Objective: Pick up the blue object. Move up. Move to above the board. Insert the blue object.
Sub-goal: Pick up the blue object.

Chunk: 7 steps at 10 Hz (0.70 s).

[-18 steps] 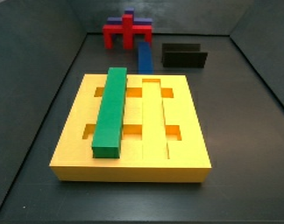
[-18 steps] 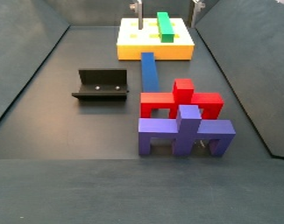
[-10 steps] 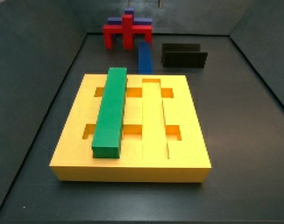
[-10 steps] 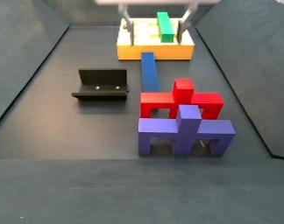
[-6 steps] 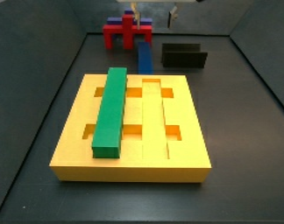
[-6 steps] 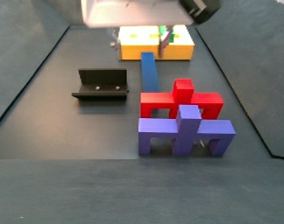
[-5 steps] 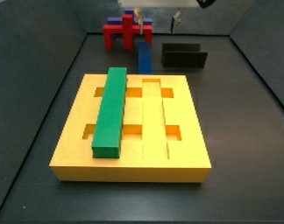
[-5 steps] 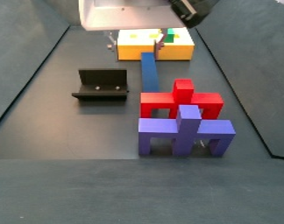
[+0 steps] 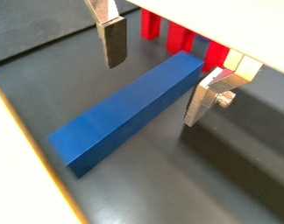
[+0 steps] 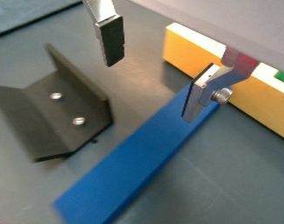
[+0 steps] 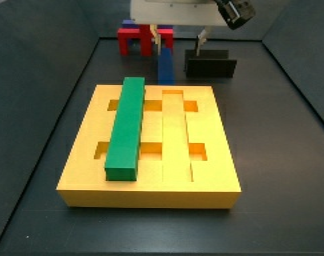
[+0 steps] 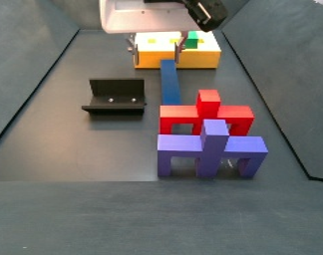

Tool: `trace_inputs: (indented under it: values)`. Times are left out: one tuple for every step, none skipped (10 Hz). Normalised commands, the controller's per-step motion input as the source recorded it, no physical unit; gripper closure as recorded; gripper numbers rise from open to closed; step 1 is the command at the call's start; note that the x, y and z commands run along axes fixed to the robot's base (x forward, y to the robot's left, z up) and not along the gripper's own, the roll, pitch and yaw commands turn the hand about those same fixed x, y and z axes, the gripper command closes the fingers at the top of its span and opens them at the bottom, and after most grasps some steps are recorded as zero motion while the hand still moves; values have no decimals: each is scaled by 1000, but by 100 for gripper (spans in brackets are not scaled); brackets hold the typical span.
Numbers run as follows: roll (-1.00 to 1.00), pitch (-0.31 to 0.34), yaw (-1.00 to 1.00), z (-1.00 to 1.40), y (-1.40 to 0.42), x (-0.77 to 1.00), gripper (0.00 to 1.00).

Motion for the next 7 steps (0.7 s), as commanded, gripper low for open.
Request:
trace_inputs:
  values:
    - [110, -20, -254, -143, -66, -500, 0]
    - [196, -9, -291, -131, 0, -494, 0]
    - [269, -4, -283, -171, 43, -431, 0]
    - [339, -4, -166, -274, 37, -154, 0]
    - [300, 0, -26, -357, 20, 291, 0]
    - [290, 0, 0, -351, 11, 240, 0]
    - [206, -3, -40, -254, 111, 0, 0]
